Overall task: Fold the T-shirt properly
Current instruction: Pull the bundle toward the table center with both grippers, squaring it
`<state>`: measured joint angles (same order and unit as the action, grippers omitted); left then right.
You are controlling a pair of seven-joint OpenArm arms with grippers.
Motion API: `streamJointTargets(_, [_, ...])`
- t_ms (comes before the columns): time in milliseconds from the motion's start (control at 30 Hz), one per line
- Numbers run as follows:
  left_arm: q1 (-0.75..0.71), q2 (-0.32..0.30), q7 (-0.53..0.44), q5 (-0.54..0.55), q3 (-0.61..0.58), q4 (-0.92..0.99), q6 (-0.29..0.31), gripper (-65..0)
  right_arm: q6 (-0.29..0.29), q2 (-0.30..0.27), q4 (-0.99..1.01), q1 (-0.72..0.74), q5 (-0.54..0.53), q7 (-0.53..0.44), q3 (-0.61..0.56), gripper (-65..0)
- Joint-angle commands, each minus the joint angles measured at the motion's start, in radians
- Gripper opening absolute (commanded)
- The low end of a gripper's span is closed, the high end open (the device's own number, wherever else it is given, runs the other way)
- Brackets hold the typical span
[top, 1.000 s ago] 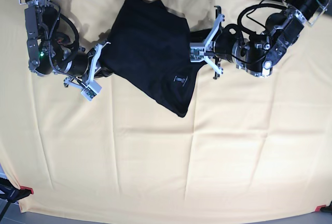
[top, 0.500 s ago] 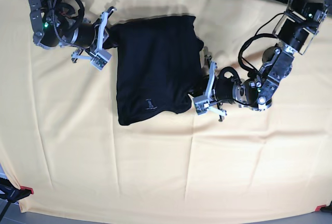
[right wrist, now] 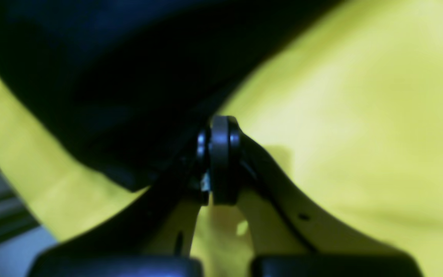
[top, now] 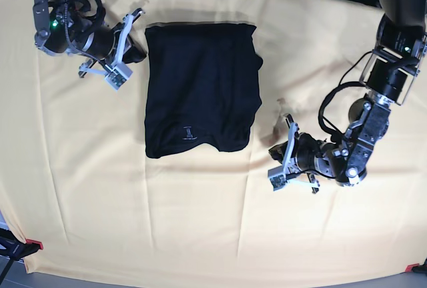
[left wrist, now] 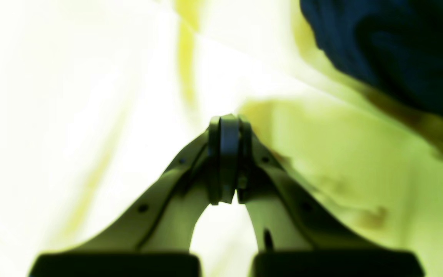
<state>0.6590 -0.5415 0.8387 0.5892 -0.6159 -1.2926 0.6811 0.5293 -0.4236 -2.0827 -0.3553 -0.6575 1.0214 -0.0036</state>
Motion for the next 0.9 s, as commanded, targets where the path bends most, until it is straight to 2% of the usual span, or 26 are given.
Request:
streamJointTargets(0, [0.049, -0.019, -0.006, 0.069, 0.010, -0.037, -0.001, -65.0, 0.001, -0.008, -0.052, 0.006, -0.024, -0.039, 0.024, -65.0])
streamJointTargets(67, [0.065, -0.055, 0.011, 0.202, 0.010, -0.078, -0.001, -65.0, 0.006, -0.008, -0.108, 0.006, -0.037, -0.063, 0.061, -65.0])
streamJointTargets(133, [0.064, -0.068, 0.054, 0.320, 0.026, -0.121, 0.017, -65.0, 0.048, -0.003, -0.135, 0.006, -0.101, -0.069, 0.084, -65.0])
streamJointTargets(233, [0.038, -0.057, 0.141, 0.502, 0.055, -0.165, 0.017, -65.0, 0.143, 0.010, -0.135, 0.000, -0.234, -0.045, 0.078, -65.0])
streamJointTargets(300, [0.017, -0.039, 0.165, 0.542, 0.056, -0.170, 0.017, -65.0, 0.169, 0.029, -0.135, 0.000, -0.287, -0.013, 0.072, -65.0])
streamJointTargets(467, [-0.061, 0.016, 0.129, 0.462, 0.056, -0.167, 0.017, -65.0, 0.169, 0.045, -0.132, -0.019, -0.312, 0.014, 0.071, -65.0])
streamJointTargets(633, [-0.144, 0.045, -0.025, 0.225, 0.056, -0.151, 0.017, -65.0, 0.169, 0.049, -0.119, -0.052, -0.310, 0.011, 0.048, -65.0])
streamJointTargets(767, [-0.175, 0.043, -0.080, 0.076, 0.056, -0.151, 0.017, -65.0, 0.169, 0.077, -0.057, -0.054, -0.211, 0.006, 0.026, -65.0])
streamJointTargets(867, [-0.176, 0.037, -0.084, 0.031, 0.056, -0.151, 0.017, -65.0, 0.169, 0.097, 0.016, -0.054, -0.154, -0.004, 0.022, -65.0])
